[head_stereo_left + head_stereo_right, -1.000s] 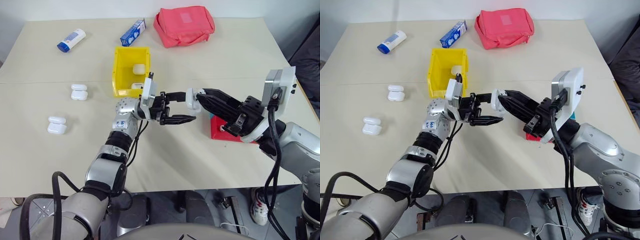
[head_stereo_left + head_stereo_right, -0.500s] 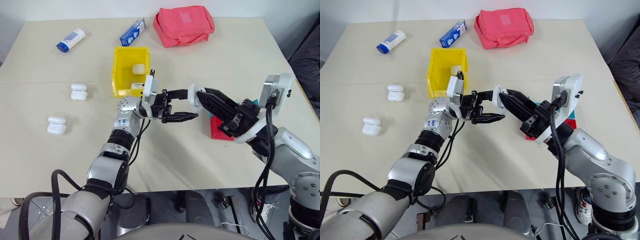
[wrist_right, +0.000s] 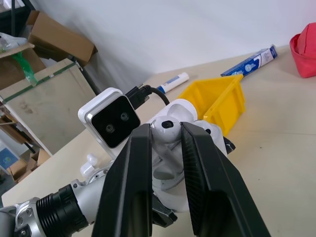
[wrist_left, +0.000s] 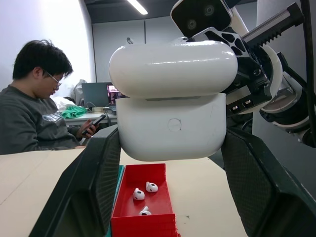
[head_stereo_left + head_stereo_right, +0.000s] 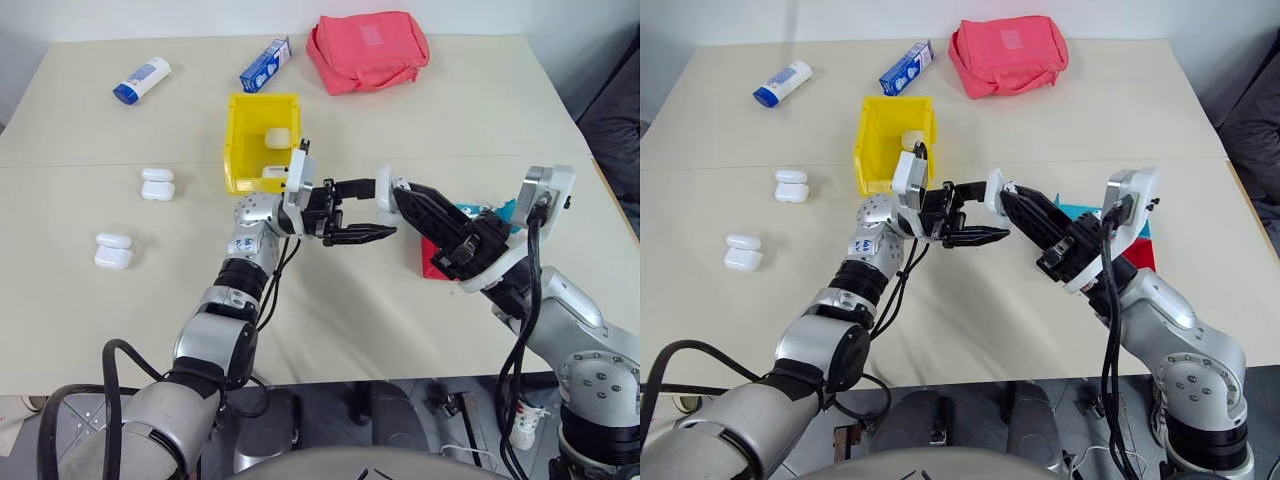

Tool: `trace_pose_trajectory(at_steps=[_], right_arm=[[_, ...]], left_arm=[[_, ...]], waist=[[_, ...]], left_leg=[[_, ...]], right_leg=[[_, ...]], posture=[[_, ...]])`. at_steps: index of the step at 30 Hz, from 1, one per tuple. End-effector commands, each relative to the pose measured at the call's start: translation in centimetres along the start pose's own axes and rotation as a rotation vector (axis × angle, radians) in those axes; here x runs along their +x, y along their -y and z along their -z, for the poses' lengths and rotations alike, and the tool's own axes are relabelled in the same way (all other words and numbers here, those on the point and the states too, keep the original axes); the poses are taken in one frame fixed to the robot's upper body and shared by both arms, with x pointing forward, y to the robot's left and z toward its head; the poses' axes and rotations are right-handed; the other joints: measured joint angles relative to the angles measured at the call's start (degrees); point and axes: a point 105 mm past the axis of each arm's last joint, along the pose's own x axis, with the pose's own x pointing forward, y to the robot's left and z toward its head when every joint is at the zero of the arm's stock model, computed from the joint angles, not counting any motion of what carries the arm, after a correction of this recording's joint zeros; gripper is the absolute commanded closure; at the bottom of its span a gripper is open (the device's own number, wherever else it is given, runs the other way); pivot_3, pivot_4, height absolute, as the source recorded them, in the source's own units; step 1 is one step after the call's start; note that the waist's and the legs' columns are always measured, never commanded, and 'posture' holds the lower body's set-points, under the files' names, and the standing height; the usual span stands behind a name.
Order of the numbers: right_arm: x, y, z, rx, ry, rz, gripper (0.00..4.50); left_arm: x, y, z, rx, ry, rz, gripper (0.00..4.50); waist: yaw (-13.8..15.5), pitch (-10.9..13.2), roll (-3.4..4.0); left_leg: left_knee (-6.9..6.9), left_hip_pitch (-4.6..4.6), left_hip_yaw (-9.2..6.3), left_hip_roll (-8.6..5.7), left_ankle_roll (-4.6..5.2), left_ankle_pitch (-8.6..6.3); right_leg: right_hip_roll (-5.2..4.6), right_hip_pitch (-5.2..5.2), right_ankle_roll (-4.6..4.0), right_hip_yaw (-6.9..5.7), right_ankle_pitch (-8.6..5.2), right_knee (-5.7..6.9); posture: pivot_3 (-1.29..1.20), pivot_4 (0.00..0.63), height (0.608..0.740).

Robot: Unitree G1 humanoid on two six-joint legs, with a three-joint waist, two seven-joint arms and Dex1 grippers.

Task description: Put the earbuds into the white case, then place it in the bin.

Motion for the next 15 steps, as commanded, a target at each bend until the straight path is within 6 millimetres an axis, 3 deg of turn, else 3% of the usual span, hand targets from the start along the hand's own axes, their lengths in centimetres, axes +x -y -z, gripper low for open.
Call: trace_pose_trajectory(at_steps=[1, 15], right_arm=[[-0.5, 1.0, 1.5, 0.026, -0.048, 0.045, 4.03], [0.0, 0.5, 3.2, 0.096, -0.061, 0.029, 4.03]], left_arm=[[0.8, -0.1, -2.3, 0.086, 0.059, 0.064, 1.77], [1.0, 0.0, -1.9, 0.091, 0.056, 0.064, 1.77]], waist=[[-0.01, 0.0, 0.0], [-0.01, 0.0, 0.0]], left_leg=[[0.0, 0.0, 0.0, 0.0, 0.0, 0.0], [-0.01, 0.0, -0.01, 0.01, 0.0, 0.0]], right_leg=[[0.0, 0.0, 0.0, 0.0, 0.0, 0.0], [-0.01, -0.01, 0.0, 0.01, 0.0, 0.0]], posture=[[0.0, 0.15, 0.74], [0.0, 0.15, 0.74]])
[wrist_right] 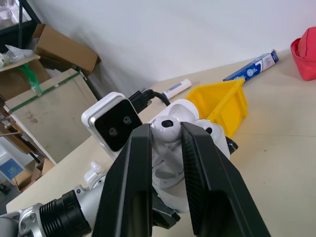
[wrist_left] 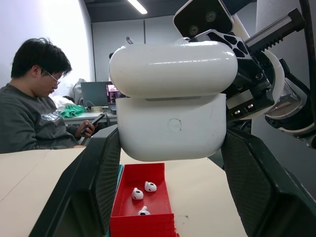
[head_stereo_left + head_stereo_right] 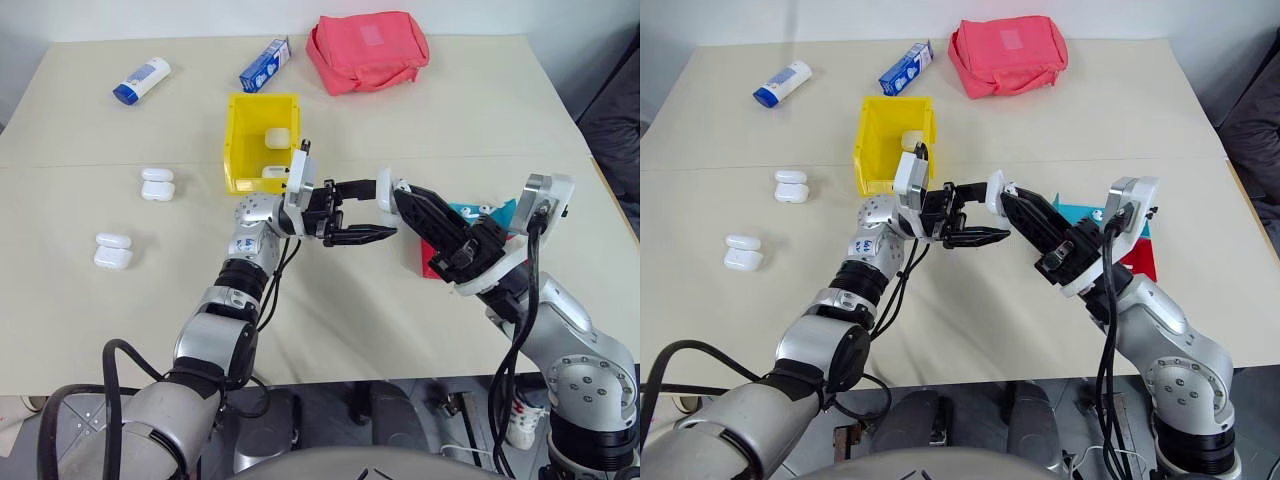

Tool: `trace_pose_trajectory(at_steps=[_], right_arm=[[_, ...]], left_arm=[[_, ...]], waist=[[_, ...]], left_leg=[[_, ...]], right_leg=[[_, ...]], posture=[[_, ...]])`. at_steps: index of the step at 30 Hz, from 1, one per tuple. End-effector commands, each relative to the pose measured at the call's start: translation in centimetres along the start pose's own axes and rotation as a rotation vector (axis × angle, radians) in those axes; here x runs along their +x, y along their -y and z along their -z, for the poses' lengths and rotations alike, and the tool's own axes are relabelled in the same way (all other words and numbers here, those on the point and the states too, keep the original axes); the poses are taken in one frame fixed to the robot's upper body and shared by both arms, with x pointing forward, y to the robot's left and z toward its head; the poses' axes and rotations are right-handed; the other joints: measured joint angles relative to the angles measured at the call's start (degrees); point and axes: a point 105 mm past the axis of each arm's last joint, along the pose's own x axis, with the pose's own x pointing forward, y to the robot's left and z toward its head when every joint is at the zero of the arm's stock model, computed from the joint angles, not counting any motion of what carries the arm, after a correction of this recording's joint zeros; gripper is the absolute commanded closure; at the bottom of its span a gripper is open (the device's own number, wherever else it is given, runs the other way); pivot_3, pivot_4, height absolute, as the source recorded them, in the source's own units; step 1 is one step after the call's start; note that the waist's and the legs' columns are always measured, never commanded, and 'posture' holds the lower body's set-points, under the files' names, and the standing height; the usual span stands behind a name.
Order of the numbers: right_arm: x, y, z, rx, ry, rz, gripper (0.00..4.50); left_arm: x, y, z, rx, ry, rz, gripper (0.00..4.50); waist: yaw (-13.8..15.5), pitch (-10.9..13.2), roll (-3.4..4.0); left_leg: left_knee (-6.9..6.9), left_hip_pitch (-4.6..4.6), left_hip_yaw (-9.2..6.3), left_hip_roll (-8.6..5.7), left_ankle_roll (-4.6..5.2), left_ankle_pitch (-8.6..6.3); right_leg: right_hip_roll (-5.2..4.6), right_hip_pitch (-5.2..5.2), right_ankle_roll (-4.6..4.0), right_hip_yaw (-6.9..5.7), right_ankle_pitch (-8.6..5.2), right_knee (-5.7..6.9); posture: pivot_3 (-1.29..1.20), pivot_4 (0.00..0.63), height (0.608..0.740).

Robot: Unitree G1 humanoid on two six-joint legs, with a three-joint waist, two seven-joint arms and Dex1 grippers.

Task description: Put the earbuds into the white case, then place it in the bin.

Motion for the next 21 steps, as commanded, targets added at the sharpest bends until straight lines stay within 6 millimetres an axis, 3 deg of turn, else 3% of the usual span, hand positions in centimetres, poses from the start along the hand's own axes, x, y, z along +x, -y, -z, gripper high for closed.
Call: trace_pose_trajectory(at_steps=[1, 21], right_arm=[[-0.1, 0.6, 2.4, 0.055, -0.088, 0.037, 4.03], [-1.3, 1.8, 4.7, 0.12, -0.123, 0.112, 4.03]], left_arm=[[1.0, 0.1, -1.9, 0.088, 0.06, 0.066, 1.77], [1.1, -0.3, -2.1, 0.089, 0.058, 0.052, 1.77]], waist=[[0.0, 0.0, 0.0], [0.0, 0.0, 0.01]], left_leg=[[0.0, 0.0, 0.0, 0.0, 0.0, 0.0], [-0.04, 0.01, 0.0, 0.0, 0.01, -0.01]], right_leg=[[0.0, 0.0, 0.0, 0.0, 0.0, 0.0], [0.0, -0.01, 0.0, -0.01, 0.0, -0.01]], posture=[[0.0, 0.15, 0.74], [0.0, 0.15, 0.74]])
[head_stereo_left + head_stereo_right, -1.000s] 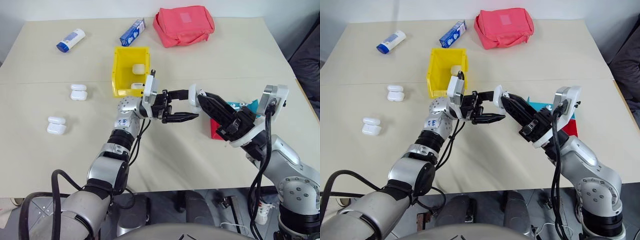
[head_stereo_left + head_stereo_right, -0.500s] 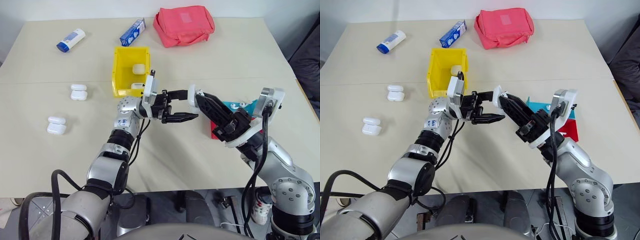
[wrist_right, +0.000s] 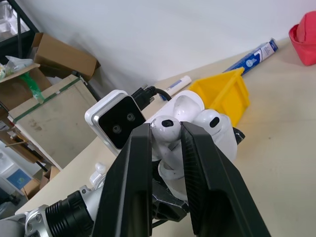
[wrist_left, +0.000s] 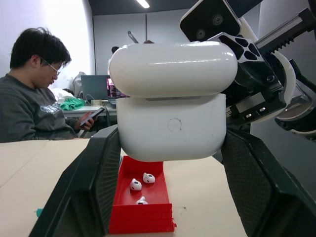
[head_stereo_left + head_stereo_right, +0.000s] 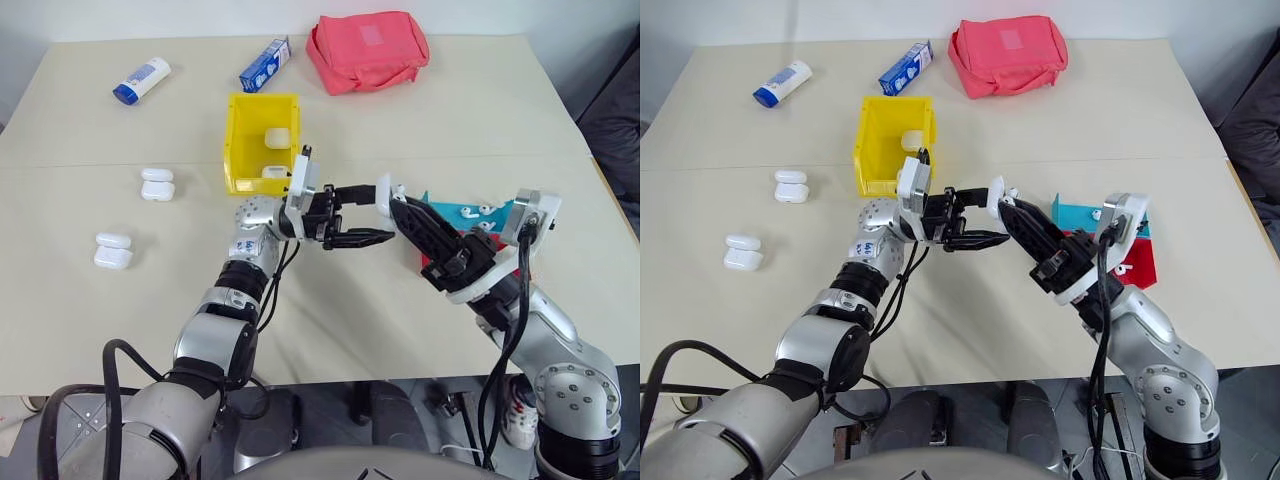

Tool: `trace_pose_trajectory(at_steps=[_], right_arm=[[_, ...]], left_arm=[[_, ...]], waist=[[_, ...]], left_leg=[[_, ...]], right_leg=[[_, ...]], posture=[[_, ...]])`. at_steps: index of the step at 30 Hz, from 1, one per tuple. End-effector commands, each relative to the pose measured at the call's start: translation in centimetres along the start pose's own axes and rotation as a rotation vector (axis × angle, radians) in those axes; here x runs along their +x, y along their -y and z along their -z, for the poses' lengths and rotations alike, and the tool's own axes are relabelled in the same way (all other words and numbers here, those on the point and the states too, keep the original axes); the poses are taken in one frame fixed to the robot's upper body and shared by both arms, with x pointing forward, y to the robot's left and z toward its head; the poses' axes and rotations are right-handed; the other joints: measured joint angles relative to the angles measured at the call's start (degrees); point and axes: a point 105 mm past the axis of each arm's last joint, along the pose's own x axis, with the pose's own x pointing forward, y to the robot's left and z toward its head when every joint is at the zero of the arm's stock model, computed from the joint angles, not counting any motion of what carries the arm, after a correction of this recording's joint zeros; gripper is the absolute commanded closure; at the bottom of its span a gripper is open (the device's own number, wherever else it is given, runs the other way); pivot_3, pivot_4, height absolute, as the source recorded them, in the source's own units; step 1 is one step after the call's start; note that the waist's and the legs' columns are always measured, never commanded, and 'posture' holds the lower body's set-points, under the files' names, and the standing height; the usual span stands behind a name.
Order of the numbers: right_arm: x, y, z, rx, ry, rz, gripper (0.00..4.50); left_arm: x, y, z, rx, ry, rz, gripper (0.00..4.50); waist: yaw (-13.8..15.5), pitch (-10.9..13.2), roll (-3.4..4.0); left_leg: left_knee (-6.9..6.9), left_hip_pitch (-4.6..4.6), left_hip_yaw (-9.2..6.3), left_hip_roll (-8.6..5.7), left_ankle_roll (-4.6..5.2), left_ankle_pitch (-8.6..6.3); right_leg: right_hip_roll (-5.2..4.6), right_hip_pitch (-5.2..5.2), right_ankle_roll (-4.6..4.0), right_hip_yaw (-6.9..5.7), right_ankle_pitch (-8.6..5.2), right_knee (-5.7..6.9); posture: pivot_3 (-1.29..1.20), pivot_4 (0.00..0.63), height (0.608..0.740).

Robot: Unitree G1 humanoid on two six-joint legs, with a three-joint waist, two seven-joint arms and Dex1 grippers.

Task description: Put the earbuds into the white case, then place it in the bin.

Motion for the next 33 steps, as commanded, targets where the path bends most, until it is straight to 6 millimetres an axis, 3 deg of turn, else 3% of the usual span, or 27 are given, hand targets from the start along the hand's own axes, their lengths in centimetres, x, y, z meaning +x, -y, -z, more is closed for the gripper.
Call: trace_pose_trajectory(at_steps=[1, 19, 33], right_arm=[[-0.8, 1.7, 3.2, 0.053, -0.125, 0.086, 4.03], [-0.6, 3.1, 3.1, 0.011, -0.141, 0.079, 4.03], [0.6, 2.1, 3.1, 0.062, -0.113, 0.037, 4.03]], left_arm=[[1.3, -0.3, -3.0, 0.118, 0.085, 0.063, 1.77], [1.4, 0.8, -2.7, 0.109, 0.077, 0.132, 1.77], [1.6, 0.5, -2.5, 0.125, 0.066, 0.124, 1.77]], waist=[[0.01, 0.0, 0.0], [-0.03, 0.0, 0.0], [-0.05, 0.0, 0.0]], left_leg=[[0.0, 0.0, 0.0, 0.0, 0.0, 0.0], [-0.02, 0.0, 0.0, 0.0, 0.01, 0.0], [-0.08, 0.01, -0.01, 0.0, -0.02, 0.01]], right_leg=[[0.0, 0.0, 0.0, 0.0, 0.0, 0.0], [-0.01, -0.01, 0.0, 0.0, 0.0, 0.0], [-0.02, -0.03, 0.0, 0.01, 0.0, -0.01]], posture=[[0.0, 0.15, 0.74], [0.0, 0.15, 0.74], [0.0, 0.15, 0.74]])
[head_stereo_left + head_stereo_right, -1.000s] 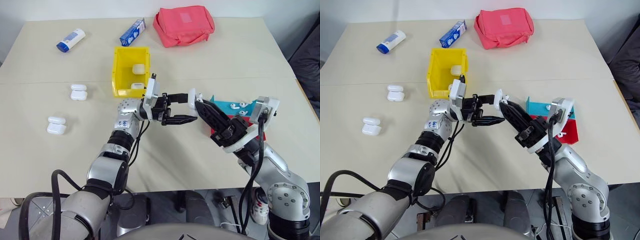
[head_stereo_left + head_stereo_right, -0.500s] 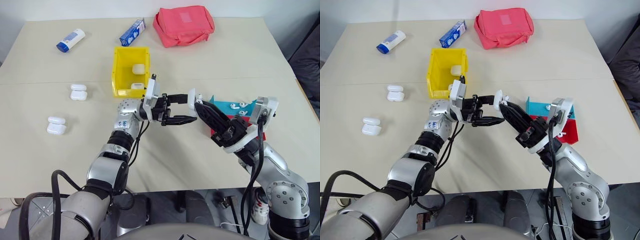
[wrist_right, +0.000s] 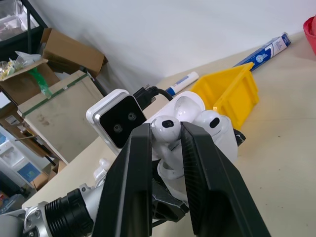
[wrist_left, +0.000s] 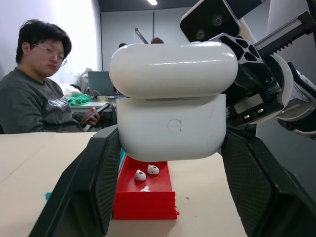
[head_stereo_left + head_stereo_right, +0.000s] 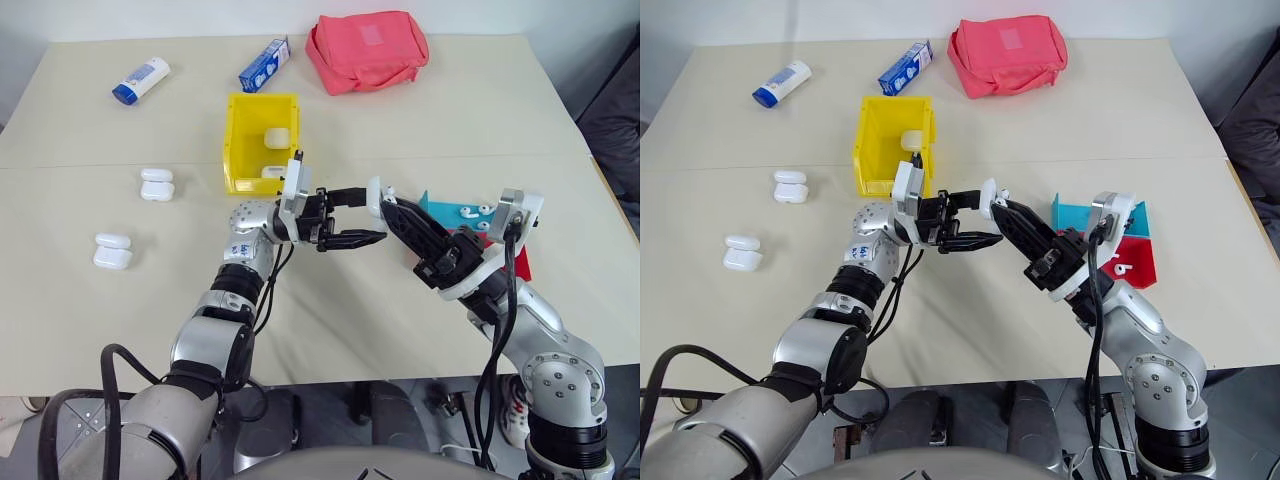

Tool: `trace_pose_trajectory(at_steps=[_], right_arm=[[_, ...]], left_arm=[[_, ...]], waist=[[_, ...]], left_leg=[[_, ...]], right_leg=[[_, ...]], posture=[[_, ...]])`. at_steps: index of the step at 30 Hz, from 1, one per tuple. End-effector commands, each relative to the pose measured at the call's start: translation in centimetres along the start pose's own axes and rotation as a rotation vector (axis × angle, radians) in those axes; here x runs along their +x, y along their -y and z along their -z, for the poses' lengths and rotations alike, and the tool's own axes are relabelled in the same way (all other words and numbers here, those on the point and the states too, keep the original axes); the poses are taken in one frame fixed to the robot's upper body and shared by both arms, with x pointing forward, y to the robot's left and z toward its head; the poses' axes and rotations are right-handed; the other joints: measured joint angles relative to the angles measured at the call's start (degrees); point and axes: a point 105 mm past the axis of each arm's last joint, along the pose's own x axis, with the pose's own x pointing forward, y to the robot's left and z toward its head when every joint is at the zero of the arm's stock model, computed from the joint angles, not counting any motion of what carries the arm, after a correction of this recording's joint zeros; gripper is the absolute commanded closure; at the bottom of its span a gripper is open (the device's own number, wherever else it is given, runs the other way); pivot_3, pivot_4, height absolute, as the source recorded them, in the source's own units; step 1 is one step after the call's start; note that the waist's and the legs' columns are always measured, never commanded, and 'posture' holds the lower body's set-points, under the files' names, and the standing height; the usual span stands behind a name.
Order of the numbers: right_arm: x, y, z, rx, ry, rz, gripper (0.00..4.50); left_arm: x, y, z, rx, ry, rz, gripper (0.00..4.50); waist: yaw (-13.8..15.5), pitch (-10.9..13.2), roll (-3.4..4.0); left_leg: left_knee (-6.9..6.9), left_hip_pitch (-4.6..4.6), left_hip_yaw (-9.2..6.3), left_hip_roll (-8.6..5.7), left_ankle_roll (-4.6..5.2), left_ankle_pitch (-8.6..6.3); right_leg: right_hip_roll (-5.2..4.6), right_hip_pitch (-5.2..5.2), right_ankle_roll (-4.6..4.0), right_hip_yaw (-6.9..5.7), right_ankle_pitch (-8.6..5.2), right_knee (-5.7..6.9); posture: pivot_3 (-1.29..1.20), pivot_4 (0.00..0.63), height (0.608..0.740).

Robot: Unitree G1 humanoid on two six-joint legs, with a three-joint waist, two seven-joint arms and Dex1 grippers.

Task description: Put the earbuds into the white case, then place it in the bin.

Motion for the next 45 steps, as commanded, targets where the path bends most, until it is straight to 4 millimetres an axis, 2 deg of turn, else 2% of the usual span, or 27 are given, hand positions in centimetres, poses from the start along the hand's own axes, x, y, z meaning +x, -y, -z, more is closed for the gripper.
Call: trace_pose_trajectory(at_steps=[1, 8, 9, 11, 17, 31, 40, 45], right_arm=[[-0.4, 1.8, 2.8, 0.063, -0.108, 0.095, 4.03], [-0.6, 1.8, 2.9, 0.052, -0.129, 0.089, 4.03], [-0.6, 1.8, 3.0, 0.047, -0.134, 0.088, 3.31], [-0.6, 1.7, 2.9, 0.032, -0.139, 0.082, 2.75], [-0.8, 0.9, 2.4, -0.011, -0.154, 0.058, 2.75], [-1.3, -1.2, -0.2, -0.15, -0.193, -0.013, 2.75], [-3.5, -0.5, -0.6, -0.3, -0.344, 0.038, 2.75], [-5.1, 0.2, -2.0, -0.418, -0.419, 0.102, 2.75]], left_arm=[[2.4, 0.5, -2.8, 0.127, 0.073, 0.154, 1.77], [2.4, 0.6, -2.9, 0.123, 0.074, 0.157, 1.77], [2.4, 0.6, -2.9, 0.123, 0.074, 0.157, 1.77], [2.3, 0.6, -2.9, 0.124, 0.074, 0.155, 1.77], [2.2, 0.6, -2.7, 0.122, 0.07, 0.145, 1.77], [1.4, 0.4, -2.0, 0.101, 0.037, 0.12, 1.77], [1.1, -0.1, -1.8, 0.138, -0.1, 0.136, 1.77], [1.0, -0.4, -1.6, 0.17, -0.228, 0.173, 1.77]], waist=[[0.0, 0.0, 0.0], [0.0, 0.0, 0.0], [0.01, 0.0, 0.0], [0.01, 0.0, 0.0], [0.0, 0.0, 0.0], [0.08, 0.01, -0.01], [0.22, 0.01, -0.02], [0.44, 0.02, -0.03]], left_leg=[[-0.01, 0.0, 0.0, 0.0, 0.0, 0.0], [-0.02, 0.0, 0.0, 0.0, 0.0, 0.0], [-0.02, 0.0, 0.0, 0.0, 0.0, 0.0], [-0.02, 0.01, 0.01, -0.01, 0.0, 0.0], [-0.08, 0.02, 0.01, 0.0, -0.02, 0.01], [-0.08, 0.0, 0.0, 0.0, 0.0, 0.01], [-0.09, -0.01, 0.0, -0.02, 0.01, 0.0], [-0.09, -0.03, 0.01, -0.03, 0.01, 0.0]], right_leg=[[0.0, 0.0, 0.0, 0.0, 0.0, 0.0], [0.01, 0.0, 0.0, -0.01, 0.0, -0.01], [0.0, 0.0, 0.0, -0.01, 0.0, -0.01], [0.0, 0.01, 0.0, -0.01, 0.0, 0.0], [0.02, -0.01, 0.0, -0.02, 0.0, -0.01], [-0.01, 0.0, 0.0, -0.01, 0.0, -0.04], [0.0, 0.01, 0.0, -0.04, 0.0, -0.11], [0.0, 0.02, 0.01, -0.06, 0.01, -0.15]], posture=[[0.0, 0.15, 0.74], [0.0, 0.15, 0.74], [0.0, 0.15, 0.74], [0.0, 0.15, 0.74], [0.0, 0.15, 0.74], [0.0, 0.15, 0.74], [0.0, 0.15, 0.74], [0.0, 0.15, 0.74]])
